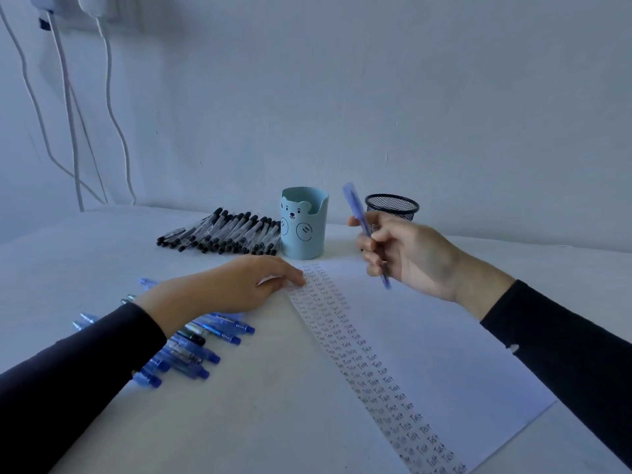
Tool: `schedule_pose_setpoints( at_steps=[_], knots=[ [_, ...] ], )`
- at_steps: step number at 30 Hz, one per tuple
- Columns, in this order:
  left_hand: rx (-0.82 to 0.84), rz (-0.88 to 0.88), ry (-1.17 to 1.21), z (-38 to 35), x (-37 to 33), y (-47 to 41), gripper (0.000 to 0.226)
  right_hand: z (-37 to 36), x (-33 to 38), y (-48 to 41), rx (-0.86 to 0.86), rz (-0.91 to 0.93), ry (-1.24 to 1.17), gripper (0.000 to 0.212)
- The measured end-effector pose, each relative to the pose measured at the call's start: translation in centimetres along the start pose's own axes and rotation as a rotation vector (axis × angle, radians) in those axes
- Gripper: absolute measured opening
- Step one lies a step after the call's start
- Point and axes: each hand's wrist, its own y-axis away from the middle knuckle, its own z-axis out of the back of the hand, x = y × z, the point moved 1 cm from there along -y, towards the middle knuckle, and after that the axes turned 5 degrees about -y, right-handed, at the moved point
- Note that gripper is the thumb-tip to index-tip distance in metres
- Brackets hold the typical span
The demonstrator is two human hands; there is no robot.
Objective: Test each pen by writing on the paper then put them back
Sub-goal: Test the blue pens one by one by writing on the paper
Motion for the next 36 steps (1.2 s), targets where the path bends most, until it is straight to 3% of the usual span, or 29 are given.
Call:
schedule_pose_setpoints(
  at_steps=[2, 6, 8, 13, 18, 22, 24, 26, 28, 30, 33, 36],
  knots=[
    [-0.016, -0.004, 0.008, -0.2, 0.2, -0.1, 0.029, 0.4, 1.1, 0.4, 0.020, -0.094, -0.236, 0.025],
    [-0.050, -0.019, 0.023, -0.5, 0.6, -0.2, 0.030, 1.0, 1.7, 0.6, 0.069, -0.241, -0.408, 0.067],
    [-0.065, -0.034, 0.032, -0.4, 0.6, -0.2, 0.031, 0.9, 1.6, 0.5, 0.044, -0.265, -0.403, 0.073],
    [-0.076, -0.076, 0.032, -0.5, 0.5, -0.3, 0.029, 1.0, 1.5, 0.3, -0.016, -0.271, -0.364, 0.056],
    [-0.065, -0.075, 0.022, -0.6, 0.8, -0.4, 0.028, 2.0, 1.9, 0.3, -0.080, -0.200, -0.397, 0.054],
    [-0.075, -0.072, 0.021, -0.6, 0.8, -0.3, 0.027, 4.7, 3.0, 0.0, -0.205, -0.012, -0.424, 0.019],
    [-0.081, -0.081, 0.017, -0.6, 0.8, -0.3, 0.027, 6.7, 3.6, 0.2, -0.404, 0.071, -0.266, 0.016],
    [-0.081, -0.095, 0.007, -0.6, 0.9, -0.3, 0.028, 8.8, 3.5, 0.7, -0.637, 0.102, 0.182, 0.016],
    [-0.079, -0.101, -0.004, -0.6, 1.0, -0.3, 0.028, 11.3, 2.5, 1.2, -0.762, 0.043, 0.597, 0.018],
    [-0.083, -0.104, -0.010, -0.7, 1.0, -0.4, 0.028, 13.4, 1.0, 1.4, -0.772, -0.086, 0.778, 0.016],
    [-0.094, -0.117, -0.009, -0.6, 0.9, -0.4, 0.028, 14.8, -1.0, 1.5, -0.768, -0.176, 0.959, 0.040],
    [-0.096, -0.121, -0.001, -0.6, 0.9, -0.4, 0.030, 14.6, -2.1, 1.2, -0.804, -0.145, 0.997, 0.018]
  ],
)
